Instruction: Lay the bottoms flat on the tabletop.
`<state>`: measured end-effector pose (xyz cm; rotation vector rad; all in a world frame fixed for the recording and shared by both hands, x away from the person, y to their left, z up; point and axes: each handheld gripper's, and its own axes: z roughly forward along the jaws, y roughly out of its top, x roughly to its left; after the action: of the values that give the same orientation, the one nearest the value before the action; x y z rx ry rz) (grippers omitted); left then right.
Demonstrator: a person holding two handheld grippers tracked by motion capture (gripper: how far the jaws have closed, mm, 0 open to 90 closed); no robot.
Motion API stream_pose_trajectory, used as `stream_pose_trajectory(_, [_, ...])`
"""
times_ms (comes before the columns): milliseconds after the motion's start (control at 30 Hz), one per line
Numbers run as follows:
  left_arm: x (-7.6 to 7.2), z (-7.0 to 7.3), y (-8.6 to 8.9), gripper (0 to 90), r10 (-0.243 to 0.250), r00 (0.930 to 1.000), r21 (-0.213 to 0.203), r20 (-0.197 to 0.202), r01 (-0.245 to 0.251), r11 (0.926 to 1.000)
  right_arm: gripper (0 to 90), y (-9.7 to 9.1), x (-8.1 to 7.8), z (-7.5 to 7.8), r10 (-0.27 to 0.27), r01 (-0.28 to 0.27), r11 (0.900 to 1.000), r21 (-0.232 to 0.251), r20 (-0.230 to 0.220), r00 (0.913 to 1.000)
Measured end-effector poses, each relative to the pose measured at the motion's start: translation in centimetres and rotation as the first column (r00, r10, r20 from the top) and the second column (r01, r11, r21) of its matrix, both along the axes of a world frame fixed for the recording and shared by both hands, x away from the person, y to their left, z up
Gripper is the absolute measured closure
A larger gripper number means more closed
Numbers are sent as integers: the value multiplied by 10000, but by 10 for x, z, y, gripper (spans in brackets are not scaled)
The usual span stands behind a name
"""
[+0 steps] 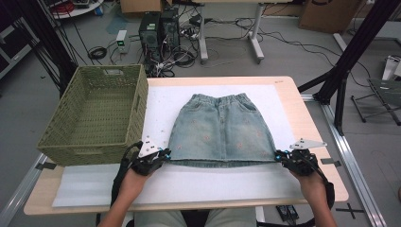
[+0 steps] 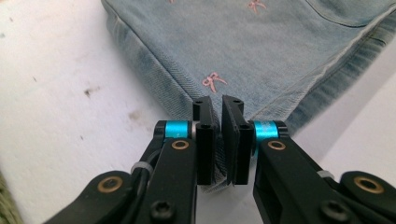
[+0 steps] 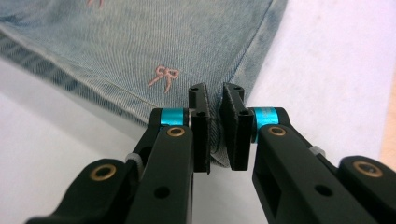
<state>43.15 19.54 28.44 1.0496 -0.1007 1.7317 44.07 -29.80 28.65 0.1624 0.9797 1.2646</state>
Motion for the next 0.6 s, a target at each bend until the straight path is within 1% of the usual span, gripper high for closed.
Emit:
stream_pose_trajectory(67, [4, -2, 1, 834, -38, 9998, -37, -214, 37, 10000, 829, 1, 3, -2, -177, 176, 9998, -115, -72, 9998])
stream_pose_trajectory(100, [5, -4, 1, 823, -139, 9993, -73, -339, 136, 9999, 823, 1, 4, -2, -202, 200, 9997, -145, -149, 9997])
stream_pose_trajectory(133, [4, -4, 1, 787, -245, 9988, -170, -428, 238, 9996, 800, 1, 6, -2, -238, 231, 9995, -217, -343, 9991])
stream_pose_trajectory(167, [1, -5, 2, 727, -457, 9979, -274, -468, 444, 9986, 769, 1, 6, -3, -206, 198, 9996, -221, -345, 9992])
stream_pose_trajectory(200, [-2, -4, 4, 668, -741, 9961, -388, -473, 723, 9966, 745, -1, 3, -3, 13, -20, 9997, -238, -282, 9996])
stream_pose_trajectory(233, [-5, -3, 5, 620, -1031, 9939, -510, -389, 1010, 9936, 734, -4, 0, -4, 236, -238, 9996, -159, -174, 9996])
stream_pose_trajectory(267, [-7, -1, 6, 577, -1206, 9923, -647, -276, 1187, 9908, 715, -5, -3, -4, 493, -493, 9988, -43, -30, 9988])
stream_pose_trajectory(300, [-9, 2, 6, 560, -1249, 9919, -732, -209, 1231, 9897, 699, -7, -7, -4, 660, -661, 9978, 67, 108, 9978])
stream_pose_trajectory(333, [-10, 5, 6, 546, -1277, 9917, -843, -130, 1261, 9884, 687, -8, -9, -3, 701, -705, 9974, 157, 204, 9973])
stream_pose_trajectory(400, [-11, 12, 4, 527, -1365, 9906, -1065, -73, 1350, 9851, 669, -9, -12, 1, 729, -738, 9966, 355, 258, 9970])
stream_pose_trajectory(433, [-11, 16, 3, 529, -1347, 9909, -1237, 42, 1342, 9832, 664, -9, -12, 4, 707, -719, 9964, 458, 253, 9972])
stream_pose_trajectory(467, [-10, 21, 2, 534, -1352, 9908, -1293, -13, 1339, 9825, 661, -9, -12, 8, 675, -689, 9956, 633, 232, 9974])
stream_pose_trajectory(533, [-6, 30, -1, 535, -1140, 9930, -1513, -297, 1083, 9825, 652, -8, -9, 16, 663, -665, 9947, 788, 52, 9978])
stream_pose_trajectory(600, [0, 36, -1, 537, -1060, 9912, -1653, -795, 918, 9820, 644, -4, -3, 22, 521, -501, 9958, 760, -241, 9984])
